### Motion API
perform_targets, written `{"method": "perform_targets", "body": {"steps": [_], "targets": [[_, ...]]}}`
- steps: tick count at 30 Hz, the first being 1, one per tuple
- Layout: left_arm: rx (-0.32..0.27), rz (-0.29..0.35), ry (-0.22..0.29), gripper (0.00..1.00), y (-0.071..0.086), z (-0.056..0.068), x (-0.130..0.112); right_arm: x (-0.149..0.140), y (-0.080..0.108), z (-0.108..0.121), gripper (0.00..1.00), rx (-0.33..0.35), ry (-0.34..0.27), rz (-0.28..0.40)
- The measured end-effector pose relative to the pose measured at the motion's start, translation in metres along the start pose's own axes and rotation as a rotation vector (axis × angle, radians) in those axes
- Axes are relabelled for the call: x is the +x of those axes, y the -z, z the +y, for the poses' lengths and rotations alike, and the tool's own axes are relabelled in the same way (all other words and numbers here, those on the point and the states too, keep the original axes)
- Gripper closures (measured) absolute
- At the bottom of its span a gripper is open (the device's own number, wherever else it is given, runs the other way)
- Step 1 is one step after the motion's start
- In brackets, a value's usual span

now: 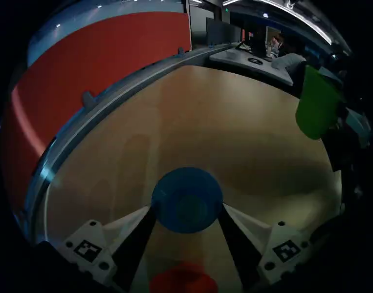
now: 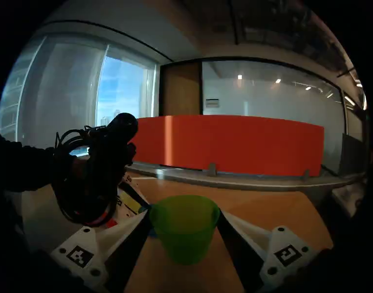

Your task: Pour water

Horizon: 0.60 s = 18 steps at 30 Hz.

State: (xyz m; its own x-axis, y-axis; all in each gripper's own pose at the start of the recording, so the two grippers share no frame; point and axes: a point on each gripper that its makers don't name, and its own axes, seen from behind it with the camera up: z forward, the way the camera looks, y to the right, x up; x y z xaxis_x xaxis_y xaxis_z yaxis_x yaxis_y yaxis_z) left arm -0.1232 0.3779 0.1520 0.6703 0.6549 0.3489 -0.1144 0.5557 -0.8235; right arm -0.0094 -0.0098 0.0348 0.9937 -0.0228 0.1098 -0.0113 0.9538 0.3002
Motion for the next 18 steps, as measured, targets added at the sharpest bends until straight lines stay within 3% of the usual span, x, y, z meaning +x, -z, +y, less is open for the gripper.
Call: {"method": "perform_targets", "body": {"steps": [8, 18], "targets": [[0.02, 0.066, 0.005, 0.15, 0.028, -0.009, 0.013, 0.007, 0.003, -0.005, 0.07, 0.002, 0.006, 0.008], [0.037, 0.218, 0.054, 0.15, 0.068, -0.019, 0.04, 0.016, 0.009, -0.01, 0.07, -0.001, 0.021, 0.019]]}}
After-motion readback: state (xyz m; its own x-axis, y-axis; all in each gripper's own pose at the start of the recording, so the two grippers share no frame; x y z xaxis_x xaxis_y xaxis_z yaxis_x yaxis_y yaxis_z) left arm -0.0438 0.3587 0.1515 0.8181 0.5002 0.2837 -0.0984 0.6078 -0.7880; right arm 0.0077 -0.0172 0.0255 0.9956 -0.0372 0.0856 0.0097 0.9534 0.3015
